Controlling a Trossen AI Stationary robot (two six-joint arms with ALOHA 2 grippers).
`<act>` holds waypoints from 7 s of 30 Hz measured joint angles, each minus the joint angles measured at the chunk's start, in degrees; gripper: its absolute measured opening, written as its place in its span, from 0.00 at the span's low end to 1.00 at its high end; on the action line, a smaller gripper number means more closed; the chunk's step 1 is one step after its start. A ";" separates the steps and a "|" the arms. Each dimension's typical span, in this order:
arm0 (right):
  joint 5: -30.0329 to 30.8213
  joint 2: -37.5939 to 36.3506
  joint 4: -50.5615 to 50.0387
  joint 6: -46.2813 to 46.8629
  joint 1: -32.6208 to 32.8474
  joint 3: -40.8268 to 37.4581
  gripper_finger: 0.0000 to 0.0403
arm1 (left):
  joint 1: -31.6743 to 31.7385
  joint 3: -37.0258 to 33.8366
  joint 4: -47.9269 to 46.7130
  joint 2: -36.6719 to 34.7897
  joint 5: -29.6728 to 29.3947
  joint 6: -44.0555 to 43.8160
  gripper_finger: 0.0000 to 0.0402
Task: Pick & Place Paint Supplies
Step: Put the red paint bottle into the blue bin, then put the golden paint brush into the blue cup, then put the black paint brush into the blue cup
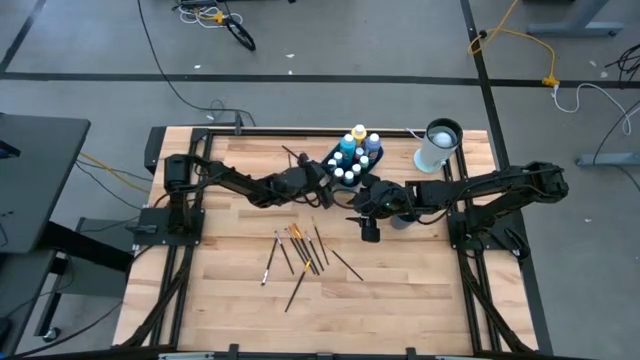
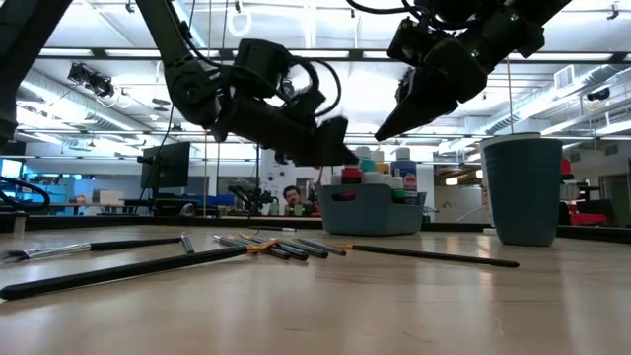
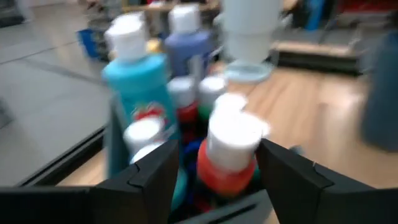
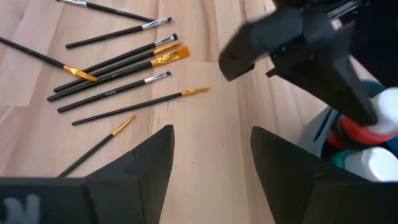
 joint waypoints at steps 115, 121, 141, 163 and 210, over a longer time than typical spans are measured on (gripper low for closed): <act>40.18 -6.06 -13.55 16.22 19.36 8.88 0.00 | -11.50 -2.70 -41.06 -42.59 4.12 -4.01 0.17; 47.62 -20.66 -3.34 12.44 18.58 -4.83 0.00 | -12.44 -2.71 -39.25 -42.59 4.14 -2.64 0.15; 48.65 -28.40 52.89 0.11 14.08 -41.66 0.08 | -12.71 -2.75 -37.38 -42.40 4.34 -2.73 0.16; 22.83 -28.30 65.35 -13.71 14.14 -34.71 0.49 | -10.15 -2.65 -51.86 -38.09 0.31 -6.19 0.31; 11.34 -26.73 65.98 -13.58 14.08 -32.96 0.49 | -24.55 -2.62 -74.54 -14.35 0.85 -76.66 0.33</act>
